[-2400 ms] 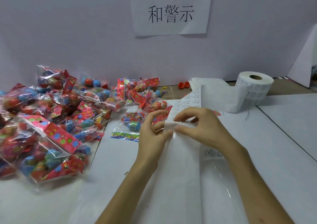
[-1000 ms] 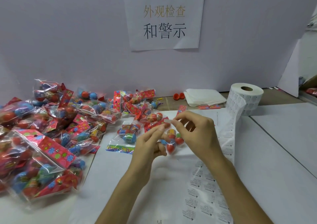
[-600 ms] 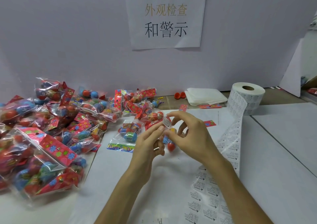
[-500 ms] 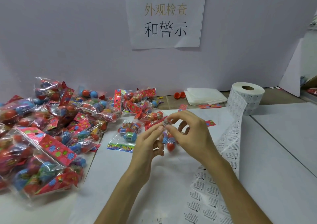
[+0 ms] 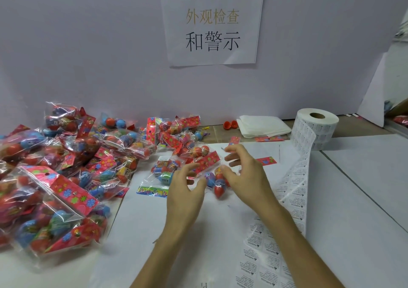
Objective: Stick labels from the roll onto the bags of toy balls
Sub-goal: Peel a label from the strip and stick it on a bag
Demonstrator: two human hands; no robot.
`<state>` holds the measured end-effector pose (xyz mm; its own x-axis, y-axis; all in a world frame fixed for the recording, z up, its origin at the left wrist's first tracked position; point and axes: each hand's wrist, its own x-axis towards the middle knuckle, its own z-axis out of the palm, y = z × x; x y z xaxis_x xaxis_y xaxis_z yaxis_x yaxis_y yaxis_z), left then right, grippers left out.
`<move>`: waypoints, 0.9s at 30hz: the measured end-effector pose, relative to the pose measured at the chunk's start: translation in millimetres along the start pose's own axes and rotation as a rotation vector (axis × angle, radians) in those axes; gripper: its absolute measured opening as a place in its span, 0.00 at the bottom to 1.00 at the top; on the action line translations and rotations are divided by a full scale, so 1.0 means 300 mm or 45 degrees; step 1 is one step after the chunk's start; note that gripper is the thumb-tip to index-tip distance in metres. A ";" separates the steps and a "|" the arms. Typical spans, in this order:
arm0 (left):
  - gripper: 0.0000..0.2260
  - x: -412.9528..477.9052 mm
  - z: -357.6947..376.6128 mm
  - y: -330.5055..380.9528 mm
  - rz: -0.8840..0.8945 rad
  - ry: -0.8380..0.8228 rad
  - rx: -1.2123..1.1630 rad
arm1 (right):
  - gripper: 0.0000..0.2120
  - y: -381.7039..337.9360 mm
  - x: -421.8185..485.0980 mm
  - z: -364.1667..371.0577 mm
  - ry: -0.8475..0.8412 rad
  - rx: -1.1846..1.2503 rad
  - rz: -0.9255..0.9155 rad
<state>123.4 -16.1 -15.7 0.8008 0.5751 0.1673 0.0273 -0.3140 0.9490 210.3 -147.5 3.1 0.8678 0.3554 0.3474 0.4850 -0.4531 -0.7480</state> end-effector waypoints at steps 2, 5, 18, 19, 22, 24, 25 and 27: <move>0.14 0.001 -0.004 -0.013 0.035 -0.012 0.220 | 0.27 0.018 -0.006 0.009 -0.120 -0.188 0.123; 0.15 -0.008 0.000 -0.016 0.050 -0.124 0.481 | 0.37 0.035 -0.012 0.021 -0.208 -0.297 0.216; 0.17 -0.006 -0.012 0.034 -0.356 -0.102 -0.525 | 0.34 -0.004 0.002 -0.002 0.152 0.245 0.213; 0.19 -0.006 -0.013 0.037 -0.423 -0.087 -0.622 | 0.34 -0.011 -0.001 -0.009 0.183 0.287 0.199; 0.27 -0.002 -0.025 0.043 -0.586 -0.186 -0.872 | 0.34 -0.031 -0.004 -0.025 0.188 0.534 0.183; 0.25 -0.003 -0.031 0.054 -0.545 -0.345 -0.880 | 0.33 -0.046 -0.009 -0.026 0.097 0.753 0.183; 0.22 -0.008 -0.029 0.060 -0.493 -0.419 -0.854 | 0.32 -0.052 -0.011 -0.024 0.041 0.822 0.173; 0.19 -0.015 -0.021 0.066 -0.414 -0.476 -0.860 | 0.30 -0.058 -0.016 -0.015 -0.053 0.867 0.139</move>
<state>116.7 -20.0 4.0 0.9639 0.2328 -0.1292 0.0223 0.4132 0.9104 198.2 -145.1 17.0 0.8962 0.3744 0.2383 0.2073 0.1216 -0.9707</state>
